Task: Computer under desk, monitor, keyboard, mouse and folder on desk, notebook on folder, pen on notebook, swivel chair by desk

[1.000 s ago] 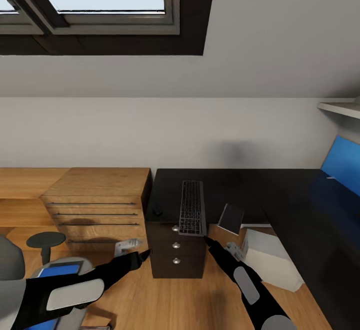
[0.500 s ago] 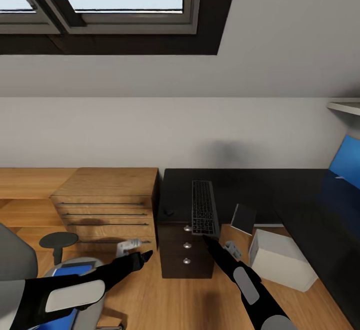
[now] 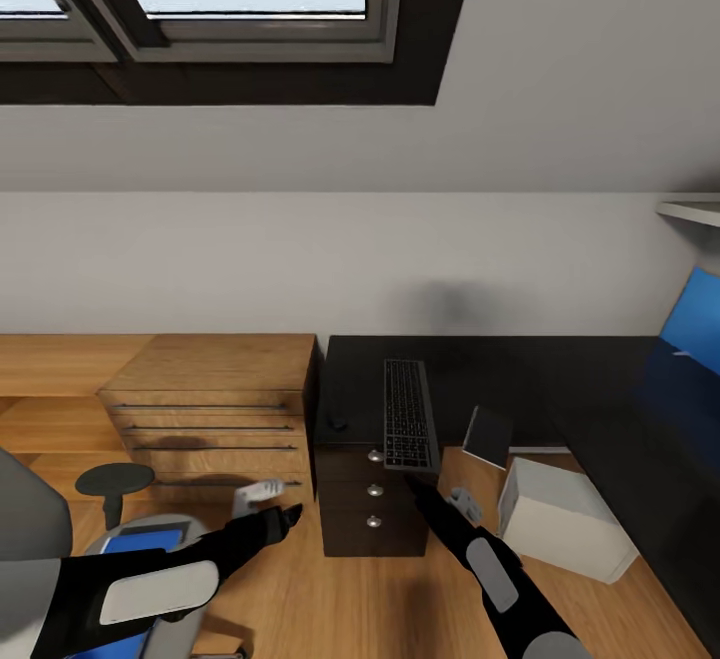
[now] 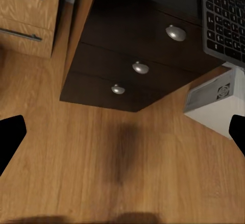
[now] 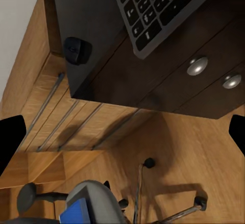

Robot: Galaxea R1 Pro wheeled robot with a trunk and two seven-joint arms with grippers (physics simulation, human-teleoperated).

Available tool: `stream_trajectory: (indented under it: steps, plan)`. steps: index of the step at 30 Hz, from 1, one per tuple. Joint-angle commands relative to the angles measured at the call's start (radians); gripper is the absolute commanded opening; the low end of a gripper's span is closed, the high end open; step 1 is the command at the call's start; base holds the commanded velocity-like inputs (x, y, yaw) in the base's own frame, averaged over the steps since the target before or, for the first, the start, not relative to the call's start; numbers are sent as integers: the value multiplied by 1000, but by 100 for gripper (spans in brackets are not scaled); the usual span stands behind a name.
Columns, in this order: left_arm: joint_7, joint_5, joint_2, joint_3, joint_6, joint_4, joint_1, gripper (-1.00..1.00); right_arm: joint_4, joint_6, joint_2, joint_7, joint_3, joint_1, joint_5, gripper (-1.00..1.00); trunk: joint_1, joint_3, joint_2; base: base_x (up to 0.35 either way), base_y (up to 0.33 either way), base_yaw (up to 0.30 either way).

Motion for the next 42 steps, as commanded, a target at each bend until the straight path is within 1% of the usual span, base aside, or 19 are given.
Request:
stream_trajectory:
  steps: [1,5,11,13,15,16,18,19,21,23,24,25,26,27,33,36,42]
  plan:
    - [7,7,-3,-3,-7,-1,-2,100,1,8,1,5,-7,0,-7,100,4,-5,-9,0,0,0]
    - [51,7,-20,-4,-7,0,-2,100,9,5,2,17,-8,-1,-5,100,20,-18,-37,0,0,0]
    - [67,7,-28,-4,-7,1,-2,100,11,7,3,18,-12,-1,-8,100,43,-37,-79,0,0,0]
    - [69,7,-31,-4,-7,2,-2,100,11,9,4,19,-13,-1,-14,100,50,-43,-93,0,0,0]
    - [70,7,-37,-5,-7,2,-2,100,11,10,5,20,-17,-1,-37,100,58,-49,-107,0,0,0]
    - [70,7,-42,-5,-7,7,-2,100,11,11,5,21,-19,-1,-64,100,62,-52,-114,0,0,0]
    - [70,7,-51,-6,-7,20,-2,100,11,13,4,22,-21,-1,-104,100,70,-59,-128,0,0,0]
    - [70,8,-67,-6,-6,47,-2,100,10,16,3,23,-22,-1,-154,100,73,-62,-135,0,0,0]
    - [70,9,-91,-6,-6,85,-2,100,10,22,3,23,-23,0,-211,100,81,-68,-149,0,0,0]
    - [69,26,-145,-7,-6,178,-2,100,10,32,-2,22,-22,-1,-323,100,89,-74,-163,0,0,0]
    - [69,42,-168,-9,-5,213,-2,100,10,36,-9,22,-22,0,-367,100,93,-77,-170,0,0,0]
    - [68,59,-186,-16,-5,236,-2,100,10,38,-18,22,-21,-1,-399,100,96,-80,-177,0,0,0]
    - [68,67,-192,-21,-5,244,-2,100,10,39,-22,21,-21,-1,-410,100,100,-84,-184,0,0,0]
    - [67,94,-216,-58,-5,270,-2,100,9,42,-38,20,-20,-1,-448,100,104,-87,-191,0,0,0]
    - [67,99,-230,-68,-5,276,-2,100,8,42,-38,22,-16,-1,-455,100,127,-106,-233,0,0,0]
    - [67,100,-243,-70,-6,277,-2,100,8,42,-37,23,-15,-1,-457,100,139,-115,-254,0,0,0]
    - [68,100,-249,-72,-6,273,-2,100,7,40,-38,24,-16,-1,-457,100,162,-134,-296,0,0,0]
